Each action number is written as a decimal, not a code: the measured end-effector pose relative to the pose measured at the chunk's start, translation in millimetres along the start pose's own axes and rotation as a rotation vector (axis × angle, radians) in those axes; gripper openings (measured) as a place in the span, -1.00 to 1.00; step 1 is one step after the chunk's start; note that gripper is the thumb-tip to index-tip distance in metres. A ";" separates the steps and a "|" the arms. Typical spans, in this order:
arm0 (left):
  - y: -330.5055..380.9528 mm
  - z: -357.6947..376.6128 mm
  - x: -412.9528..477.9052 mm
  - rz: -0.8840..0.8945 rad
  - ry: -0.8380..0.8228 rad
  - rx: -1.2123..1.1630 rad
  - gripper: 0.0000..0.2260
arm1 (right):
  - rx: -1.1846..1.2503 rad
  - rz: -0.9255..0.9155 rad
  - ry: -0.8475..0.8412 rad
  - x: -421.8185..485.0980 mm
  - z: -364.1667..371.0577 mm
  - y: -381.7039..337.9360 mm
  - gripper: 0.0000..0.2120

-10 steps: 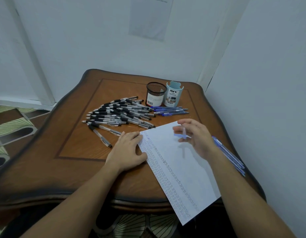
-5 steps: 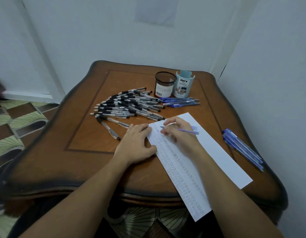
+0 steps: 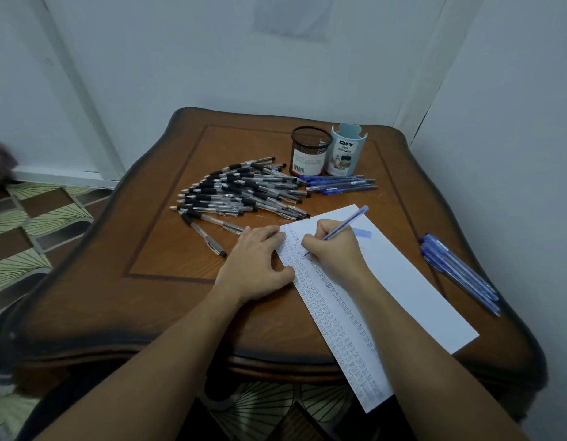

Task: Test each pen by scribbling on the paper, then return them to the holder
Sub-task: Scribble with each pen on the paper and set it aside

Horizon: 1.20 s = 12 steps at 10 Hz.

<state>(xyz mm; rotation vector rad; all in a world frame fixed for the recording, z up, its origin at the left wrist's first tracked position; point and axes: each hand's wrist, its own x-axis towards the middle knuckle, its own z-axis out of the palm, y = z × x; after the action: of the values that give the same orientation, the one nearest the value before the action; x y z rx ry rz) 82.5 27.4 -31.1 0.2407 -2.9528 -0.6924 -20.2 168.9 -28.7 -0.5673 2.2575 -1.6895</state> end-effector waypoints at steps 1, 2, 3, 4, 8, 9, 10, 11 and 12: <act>-0.4 0.4 -0.1 -0.004 -0.003 0.007 -0.22 | -0.013 -0.020 -0.017 -4.0 -0.1 1.8 -0.66; -0.5 0.5 0.4 -0.007 -0.006 0.012 -0.22 | -0.052 -0.033 -0.028 -5.4 -0.5 1.6 -0.64; -0.7 0.3 0.8 -0.005 -0.007 0.012 -0.22 | -0.079 -0.039 -0.024 -5.6 -0.3 0.3 -0.63; -0.6 -0.1 0.5 -0.006 -0.005 0.006 -0.22 | -0.093 -0.050 -0.023 -6.5 0.1 -0.4 -0.64; -0.7 0.2 0.1 -0.005 -0.003 0.002 -0.23 | -0.111 -0.057 -0.010 -5.7 -0.3 -1.7 -0.64; -0.5 0.5 0.1 -0.003 -0.004 -0.004 -0.23 | -0.110 -0.060 -0.008 -6.1 -0.7 -1.4 -0.64; -0.7 -0.1 0.4 -0.004 -0.009 0.007 -0.23 | -0.123 -0.058 -0.019 -6.8 -0.4 -2.2 -0.63; -0.6 0.0 0.3 -0.002 -0.012 0.006 -0.22 | -0.125 -0.055 -0.016 -6.6 -1.2 -2.7 -0.66; -0.8 -0.5 0.6 -0.004 -0.010 0.005 -0.22 | -0.121 -0.055 -0.018 -6.9 -0.6 -3.0 -0.63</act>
<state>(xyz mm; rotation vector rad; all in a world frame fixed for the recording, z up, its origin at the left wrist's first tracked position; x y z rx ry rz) 82.1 26.4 -31.0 0.2444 -2.9647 -0.6894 -13.9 171.8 -25.8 -0.6740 2.3640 -1.5741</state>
